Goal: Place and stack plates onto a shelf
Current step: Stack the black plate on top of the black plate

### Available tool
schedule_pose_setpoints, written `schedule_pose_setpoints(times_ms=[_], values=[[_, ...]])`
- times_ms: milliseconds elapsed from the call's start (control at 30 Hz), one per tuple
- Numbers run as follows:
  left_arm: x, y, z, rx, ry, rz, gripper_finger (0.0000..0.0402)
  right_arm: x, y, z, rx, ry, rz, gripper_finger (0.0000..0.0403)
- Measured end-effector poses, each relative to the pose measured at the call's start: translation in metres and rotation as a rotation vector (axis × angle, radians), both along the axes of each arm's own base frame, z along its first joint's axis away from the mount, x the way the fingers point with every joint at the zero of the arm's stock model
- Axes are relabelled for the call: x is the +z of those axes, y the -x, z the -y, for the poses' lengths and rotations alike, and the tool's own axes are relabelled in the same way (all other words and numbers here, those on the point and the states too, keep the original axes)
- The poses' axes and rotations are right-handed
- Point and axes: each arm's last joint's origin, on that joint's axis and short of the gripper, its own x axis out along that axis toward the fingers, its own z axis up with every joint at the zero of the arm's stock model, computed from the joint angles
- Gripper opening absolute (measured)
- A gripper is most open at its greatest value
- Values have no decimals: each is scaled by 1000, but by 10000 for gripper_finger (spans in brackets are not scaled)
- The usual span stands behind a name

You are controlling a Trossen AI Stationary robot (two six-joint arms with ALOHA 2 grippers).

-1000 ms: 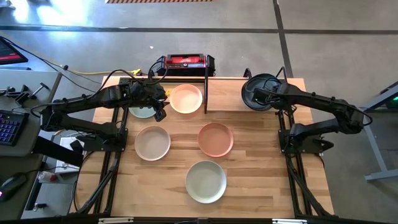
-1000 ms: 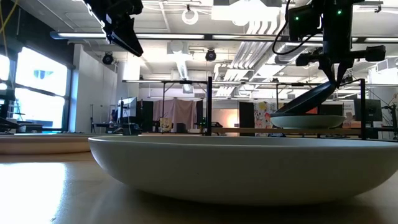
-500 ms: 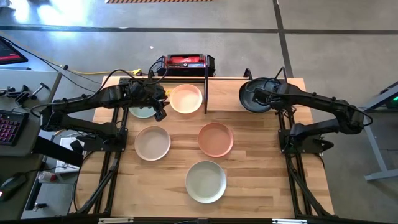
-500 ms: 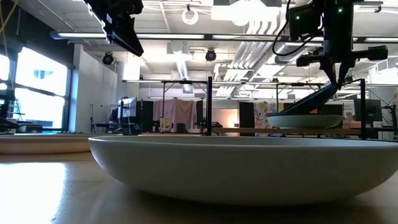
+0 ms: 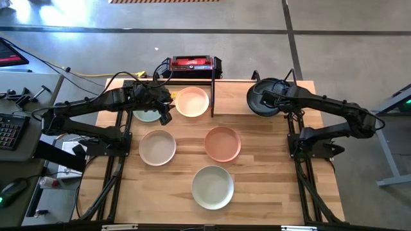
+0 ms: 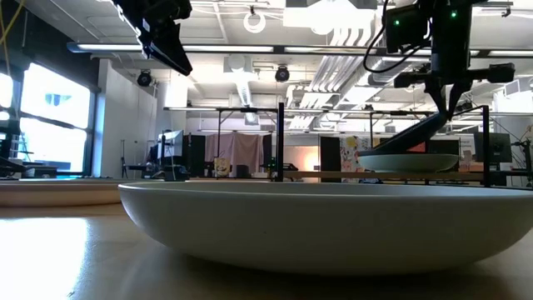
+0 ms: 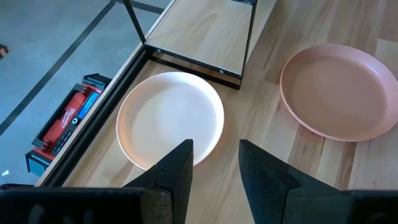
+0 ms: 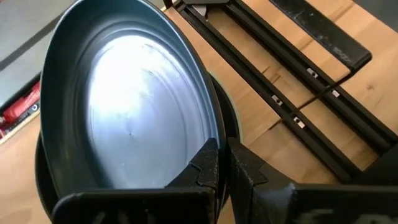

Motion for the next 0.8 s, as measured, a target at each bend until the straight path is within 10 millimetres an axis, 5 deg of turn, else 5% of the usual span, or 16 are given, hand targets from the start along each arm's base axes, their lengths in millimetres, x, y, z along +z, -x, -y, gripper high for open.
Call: schedule_pose_setpoints(times_ms=[800], values=[[0,0,0,0,0,0,120,0,0,1,17,16,-20,1]])
